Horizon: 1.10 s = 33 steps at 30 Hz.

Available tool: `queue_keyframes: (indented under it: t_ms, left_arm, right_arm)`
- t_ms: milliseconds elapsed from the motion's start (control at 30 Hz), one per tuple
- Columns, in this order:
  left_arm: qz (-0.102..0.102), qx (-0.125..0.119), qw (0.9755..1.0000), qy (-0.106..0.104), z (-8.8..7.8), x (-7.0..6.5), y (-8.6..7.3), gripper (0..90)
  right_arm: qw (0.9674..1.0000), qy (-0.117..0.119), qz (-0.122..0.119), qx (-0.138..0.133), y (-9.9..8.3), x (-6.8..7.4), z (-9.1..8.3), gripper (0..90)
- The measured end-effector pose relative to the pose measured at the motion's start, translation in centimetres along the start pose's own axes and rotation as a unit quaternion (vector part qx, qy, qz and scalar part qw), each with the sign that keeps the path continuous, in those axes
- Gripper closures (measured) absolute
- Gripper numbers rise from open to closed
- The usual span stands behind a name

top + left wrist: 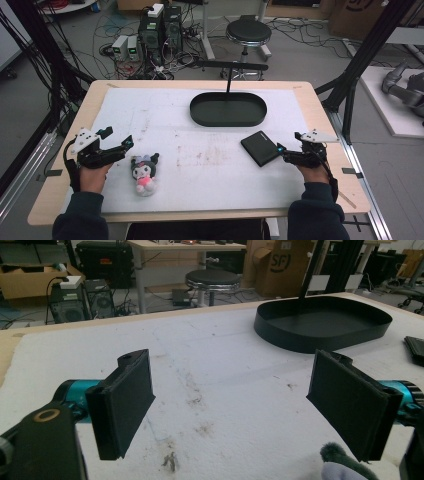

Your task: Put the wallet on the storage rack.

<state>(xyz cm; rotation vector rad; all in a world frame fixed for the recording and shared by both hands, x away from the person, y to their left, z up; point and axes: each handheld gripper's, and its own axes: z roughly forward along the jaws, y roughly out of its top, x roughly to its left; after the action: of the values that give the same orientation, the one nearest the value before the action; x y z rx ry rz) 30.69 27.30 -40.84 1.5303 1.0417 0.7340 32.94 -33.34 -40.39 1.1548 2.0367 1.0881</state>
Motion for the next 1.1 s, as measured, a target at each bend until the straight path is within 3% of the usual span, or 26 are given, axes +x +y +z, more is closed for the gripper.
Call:
queue_keyframes:
  t_ms: [400,533,700,833,1000,1100]
  left_arm:
    - [0.0,0.001,1.0,0.002,0.0,-0.2,-0.1,17.7]
    - [0.002,0.004,1.0,0.002,0.2,-0.2,-0.1,18.7]
    - [0.001,0.0,1.0,0.004,-0.3,-0.1,-0.2,19.2]
    - [-0.007,0.001,0.9999,0.008,-0.2,0.3,-0.3,19.3]
    - [-0.009,0.004,0.9999,0.009,0.0,0.4,-0.4,19.3]
    - [-0.009,0.006,0.9999,0.008,0.1,0.4,-0.5,19.3]
  right_arm:
    - [1.0,0.007,-0.002,-0.002,0.0,0.2,0.1,20.4]
    - [0.9994,0.024,-0.025,0.005,0.2,1.1,0.3,25.8]
    - [0.9991,0.029,-0.032,0.0,0.6,2.2,0.3,27.1]
    - [0.9984,0.042,-0.039,0.0,0.7,3.1,1.0,35.1]
    - [0.9947,0.083,-0.047,0.039,0.6,4.4,3.4,39.5]
    - [0.9925,0.086,-0.064,0.059,0.6,5.1,4.3,38.7]
